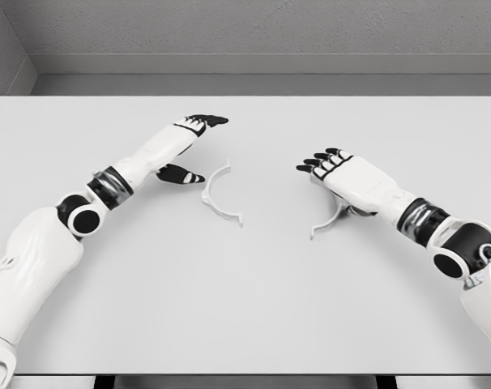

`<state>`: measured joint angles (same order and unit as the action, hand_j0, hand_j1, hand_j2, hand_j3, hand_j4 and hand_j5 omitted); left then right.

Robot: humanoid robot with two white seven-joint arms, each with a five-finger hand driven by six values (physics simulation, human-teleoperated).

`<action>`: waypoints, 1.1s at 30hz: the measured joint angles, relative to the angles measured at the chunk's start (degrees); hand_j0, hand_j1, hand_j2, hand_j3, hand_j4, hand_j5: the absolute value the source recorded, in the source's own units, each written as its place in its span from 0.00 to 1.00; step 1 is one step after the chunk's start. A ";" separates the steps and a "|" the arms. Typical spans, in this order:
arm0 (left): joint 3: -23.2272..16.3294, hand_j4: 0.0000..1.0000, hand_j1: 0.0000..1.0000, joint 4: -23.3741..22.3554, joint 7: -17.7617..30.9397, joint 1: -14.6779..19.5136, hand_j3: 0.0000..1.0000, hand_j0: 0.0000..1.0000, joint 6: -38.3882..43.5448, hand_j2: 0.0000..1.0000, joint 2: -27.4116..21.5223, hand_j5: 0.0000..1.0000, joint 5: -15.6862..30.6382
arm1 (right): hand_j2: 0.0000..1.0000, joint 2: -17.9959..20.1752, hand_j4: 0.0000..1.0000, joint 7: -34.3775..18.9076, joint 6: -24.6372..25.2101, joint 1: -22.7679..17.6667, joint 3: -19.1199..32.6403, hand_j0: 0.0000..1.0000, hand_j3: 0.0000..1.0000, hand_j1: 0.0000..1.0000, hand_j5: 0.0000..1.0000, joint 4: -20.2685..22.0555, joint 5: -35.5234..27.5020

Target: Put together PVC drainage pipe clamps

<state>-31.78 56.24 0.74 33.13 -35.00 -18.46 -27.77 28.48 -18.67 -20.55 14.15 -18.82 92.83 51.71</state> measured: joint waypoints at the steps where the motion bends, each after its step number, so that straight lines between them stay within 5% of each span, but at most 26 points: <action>1: 0.00 1.00 1.00 -0.17 0.00 0.00 1.00 1.00 0.00 1.00 0.11 1.00 0.00 | 1.00 -0.16 1.00 -0.02 0.10 0.00 -0.19 1.00 1.00 1.00 1.00 0.00 -0.01; 33: 0.00 1.00 1.00 -1.74 -0.01 -0.35 1.00 1.00 0.00 1.00 4.17 1.00 -1.97 | 1.00 -3.30 1.00 -1.10 2.86 3.87 -5.58 1.00 1.00 1.00 1.00 -0.17 0.05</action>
<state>-31.78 54.50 0.73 32.78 -35.00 -14.29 -29.74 25.18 -19.77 -17.69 18.02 -24.40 92.66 51.76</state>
